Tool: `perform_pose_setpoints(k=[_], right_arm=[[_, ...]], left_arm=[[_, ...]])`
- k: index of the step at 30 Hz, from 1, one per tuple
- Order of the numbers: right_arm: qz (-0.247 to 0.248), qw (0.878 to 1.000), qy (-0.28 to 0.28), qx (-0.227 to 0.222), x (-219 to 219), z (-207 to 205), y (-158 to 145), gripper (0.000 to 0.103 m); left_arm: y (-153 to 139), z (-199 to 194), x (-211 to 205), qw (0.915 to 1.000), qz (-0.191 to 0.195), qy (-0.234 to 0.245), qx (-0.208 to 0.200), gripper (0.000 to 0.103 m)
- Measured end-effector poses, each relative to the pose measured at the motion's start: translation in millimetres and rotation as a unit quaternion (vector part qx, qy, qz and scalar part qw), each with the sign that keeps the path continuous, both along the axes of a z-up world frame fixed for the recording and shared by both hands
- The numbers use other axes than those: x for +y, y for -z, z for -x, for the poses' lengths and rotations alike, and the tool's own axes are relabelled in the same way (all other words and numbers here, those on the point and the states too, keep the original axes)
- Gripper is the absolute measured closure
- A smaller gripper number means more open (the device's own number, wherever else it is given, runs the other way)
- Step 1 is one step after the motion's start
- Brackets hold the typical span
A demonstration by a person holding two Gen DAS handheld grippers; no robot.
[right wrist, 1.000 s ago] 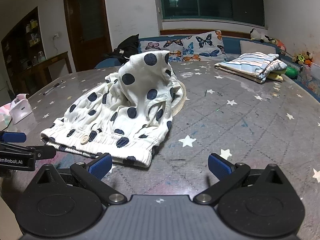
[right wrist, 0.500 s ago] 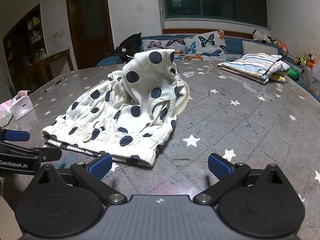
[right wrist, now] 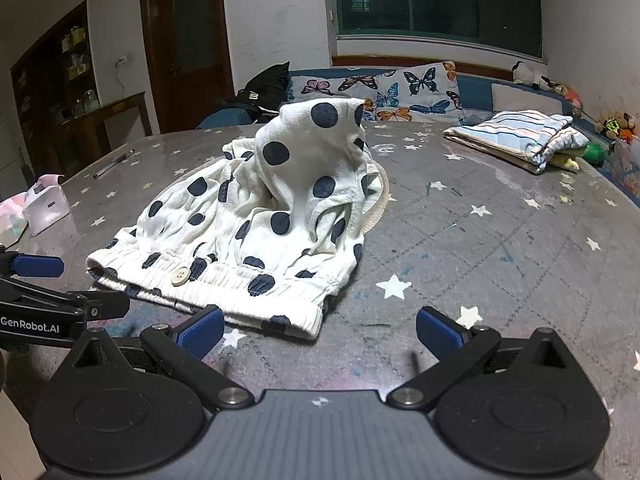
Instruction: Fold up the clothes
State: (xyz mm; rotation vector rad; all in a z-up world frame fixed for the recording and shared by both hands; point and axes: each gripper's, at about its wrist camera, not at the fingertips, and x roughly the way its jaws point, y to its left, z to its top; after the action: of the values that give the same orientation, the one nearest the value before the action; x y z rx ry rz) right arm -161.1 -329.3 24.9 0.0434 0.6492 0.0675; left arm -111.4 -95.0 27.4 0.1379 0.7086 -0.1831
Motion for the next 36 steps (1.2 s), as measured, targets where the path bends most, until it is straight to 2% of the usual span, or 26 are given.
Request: perform_pose_setpoints(k=[26, 36], right_arm=[[0.002, 1.0, -0.012, 0.002, 6.5, -11.3, -0.2, 0.0], [0.006, 1.0, -0.019, 0.003, 7.7, -25.1, -1.6, 0.0]], left_arm=[[-4.9, -10.6, 0.2, 1.0, 0.008, 0.004, 0.001, 0.0], [-13.6, -28.4, 3.4, 0.9998, 0.015, 0.001, -0.01, 0.0]])
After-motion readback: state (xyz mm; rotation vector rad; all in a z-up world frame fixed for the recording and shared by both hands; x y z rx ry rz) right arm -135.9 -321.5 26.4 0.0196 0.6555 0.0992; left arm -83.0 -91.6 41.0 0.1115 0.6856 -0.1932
